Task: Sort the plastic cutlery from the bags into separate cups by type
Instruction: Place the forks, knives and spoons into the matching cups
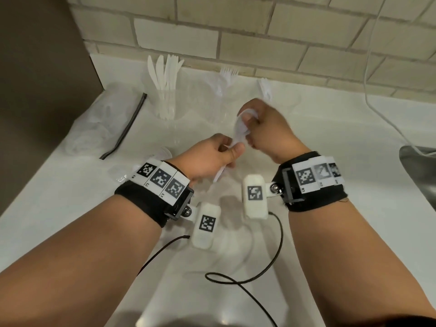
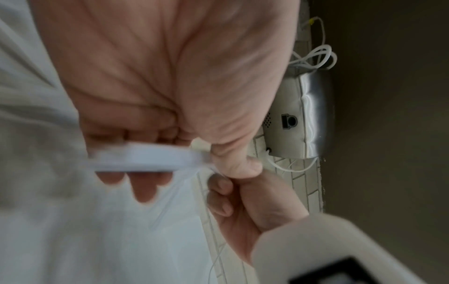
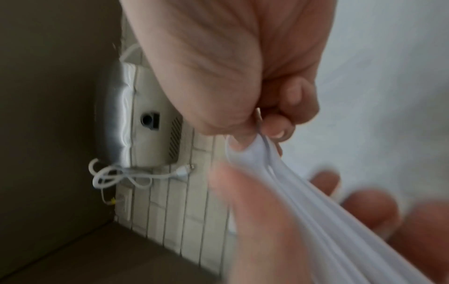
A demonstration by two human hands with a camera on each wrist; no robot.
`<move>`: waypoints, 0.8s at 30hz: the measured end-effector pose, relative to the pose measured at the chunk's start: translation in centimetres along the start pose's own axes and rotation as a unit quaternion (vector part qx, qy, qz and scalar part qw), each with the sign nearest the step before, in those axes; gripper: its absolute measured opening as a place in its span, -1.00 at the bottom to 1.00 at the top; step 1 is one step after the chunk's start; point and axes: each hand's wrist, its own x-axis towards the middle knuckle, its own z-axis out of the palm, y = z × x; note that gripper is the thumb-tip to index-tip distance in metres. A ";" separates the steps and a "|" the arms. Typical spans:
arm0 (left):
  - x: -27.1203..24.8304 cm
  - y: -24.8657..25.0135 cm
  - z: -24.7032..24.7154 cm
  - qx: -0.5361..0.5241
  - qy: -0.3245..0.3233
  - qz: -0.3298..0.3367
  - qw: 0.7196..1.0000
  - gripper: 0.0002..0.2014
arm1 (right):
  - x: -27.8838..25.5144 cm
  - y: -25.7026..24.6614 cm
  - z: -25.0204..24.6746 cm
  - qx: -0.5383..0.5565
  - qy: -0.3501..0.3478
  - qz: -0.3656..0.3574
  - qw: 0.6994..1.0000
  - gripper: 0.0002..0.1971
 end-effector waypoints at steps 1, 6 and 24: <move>0.1 -0.1 -0.4 0.036 0.020 0.003 0.999 -0.47 | 0.7 0.2 -0.9 0.008 0.045 -0.002 0.999 -0.82; -0.5 -1.1 -4.3 0.150 0.137 -0.011 0.979 -0.55 | 3.4 -0.7 -7.3 -0.067 0.295 -0.092 0.949 -0.82; -6.1 -7.2 -10.6 0.392 0.070 -0.322 0.859 0.19 | 6.5 -2.5 -2.9 -0.343 0.148 0.017 0.927 -0.61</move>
